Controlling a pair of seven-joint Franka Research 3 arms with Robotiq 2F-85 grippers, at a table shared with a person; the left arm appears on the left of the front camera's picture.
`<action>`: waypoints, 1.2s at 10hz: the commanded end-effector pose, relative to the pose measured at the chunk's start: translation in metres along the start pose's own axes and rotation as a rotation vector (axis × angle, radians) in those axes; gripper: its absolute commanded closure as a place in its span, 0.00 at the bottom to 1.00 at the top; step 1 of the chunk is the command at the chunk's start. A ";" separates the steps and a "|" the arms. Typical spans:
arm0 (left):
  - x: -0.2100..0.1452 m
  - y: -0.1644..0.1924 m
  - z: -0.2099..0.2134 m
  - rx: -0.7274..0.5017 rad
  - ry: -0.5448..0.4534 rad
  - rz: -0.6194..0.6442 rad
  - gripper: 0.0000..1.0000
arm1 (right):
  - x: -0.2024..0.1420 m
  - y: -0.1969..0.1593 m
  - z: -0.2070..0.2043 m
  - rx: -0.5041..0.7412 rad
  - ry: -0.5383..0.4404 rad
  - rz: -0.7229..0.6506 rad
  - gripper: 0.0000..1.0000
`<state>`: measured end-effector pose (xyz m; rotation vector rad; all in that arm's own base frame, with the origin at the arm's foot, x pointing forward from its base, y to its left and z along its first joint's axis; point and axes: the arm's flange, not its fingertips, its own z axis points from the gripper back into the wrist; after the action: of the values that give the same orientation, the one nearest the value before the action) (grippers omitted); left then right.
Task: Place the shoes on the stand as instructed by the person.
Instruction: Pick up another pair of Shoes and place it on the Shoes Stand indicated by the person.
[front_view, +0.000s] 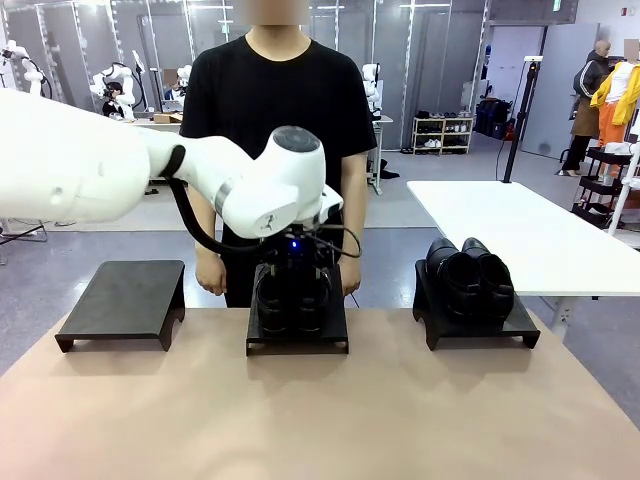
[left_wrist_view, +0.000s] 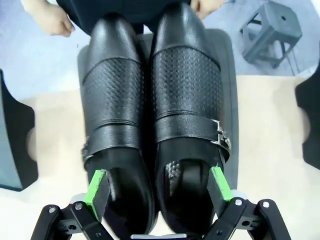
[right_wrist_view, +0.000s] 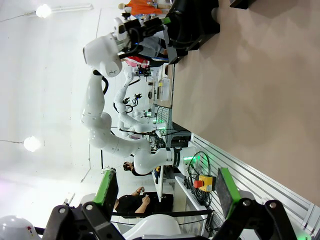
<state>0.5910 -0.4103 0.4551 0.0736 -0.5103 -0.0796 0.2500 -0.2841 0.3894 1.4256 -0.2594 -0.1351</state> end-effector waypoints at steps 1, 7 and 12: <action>-0.001 0.032 0.051 -0.047 0.030 -0.027 0.00 | -0.001 0.001 -0.001 -0.010 -0.007 0.006 0.00; -0.081 0.247 0.120 -0.450 0.150 -0.017 0.00 | -0.001 0.001 -0.001 -0.010 -0.007 0.006 0.00; -0.152 0.425 0.097 -0.970 0.126 0.188 0.00 | -0.001 0.001 -0.001 -0.010 -0.007 0.006 0.00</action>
<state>0.4386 0.0017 0.5144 -0.7963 -0.3505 -0.1224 0.2496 -0.2840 0.3889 1.4259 -0.2597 -0.1368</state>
